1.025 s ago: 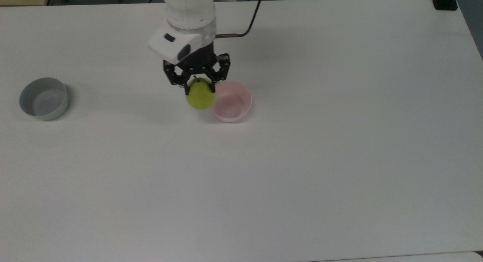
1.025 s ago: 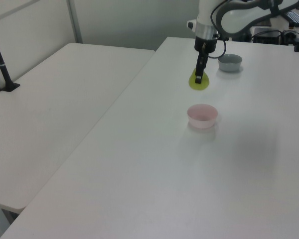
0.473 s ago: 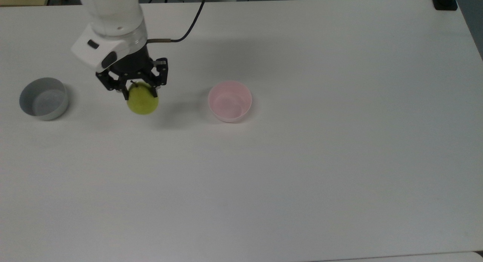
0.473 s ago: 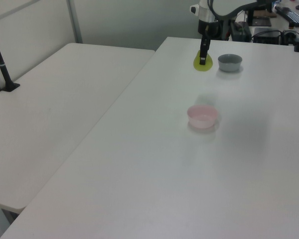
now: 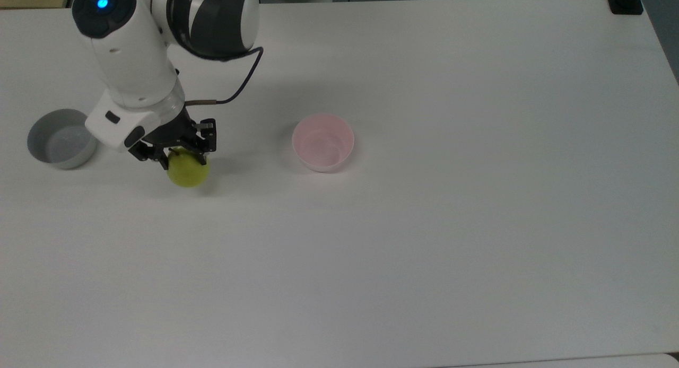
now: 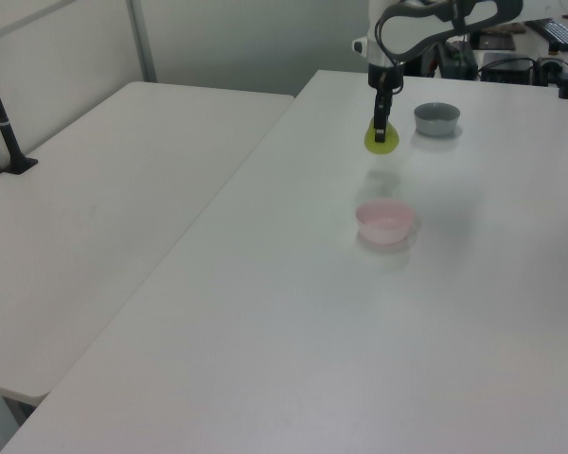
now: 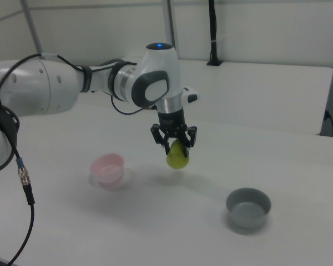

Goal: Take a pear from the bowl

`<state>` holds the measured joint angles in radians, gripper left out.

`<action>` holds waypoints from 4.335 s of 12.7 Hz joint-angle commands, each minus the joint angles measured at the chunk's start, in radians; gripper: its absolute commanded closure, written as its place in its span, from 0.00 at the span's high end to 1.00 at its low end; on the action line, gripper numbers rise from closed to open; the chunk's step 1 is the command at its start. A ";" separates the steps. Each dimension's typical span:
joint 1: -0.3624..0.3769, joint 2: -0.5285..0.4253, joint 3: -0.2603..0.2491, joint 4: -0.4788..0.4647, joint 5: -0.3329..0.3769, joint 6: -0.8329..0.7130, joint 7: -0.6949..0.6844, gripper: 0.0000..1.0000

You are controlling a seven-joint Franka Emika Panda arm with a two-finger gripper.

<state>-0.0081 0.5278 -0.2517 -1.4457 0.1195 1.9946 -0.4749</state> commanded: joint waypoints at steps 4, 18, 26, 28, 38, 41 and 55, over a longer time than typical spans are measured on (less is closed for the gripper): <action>-0.004 0.104 -0.006 0.047 0.043 0.091 -0.047 0.00; 0.011 -0.083 -0.006 0.001 0.034 -0.040 0.064 1.00; 0.016 -0.397 0.003 -0.031 0.032 -0.445 0.137 1.00; 0.046 -0.474 0.005 -0.093 0.031 -0.445 0.208 1.00; 0.051 -0.594 0.137 -0.254 -0.040 -0.341 0.309 1.00; 0.049 -0.569 0.137 -0.252 -0.057 -0.283 0.285 1.00; 0.046 -0.555 0.158 -0.243 -0.113 -0.267 0.357 1.00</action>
<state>0.0419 -0.0145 -0.1092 -1.6756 0.0037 1.7075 -0.1826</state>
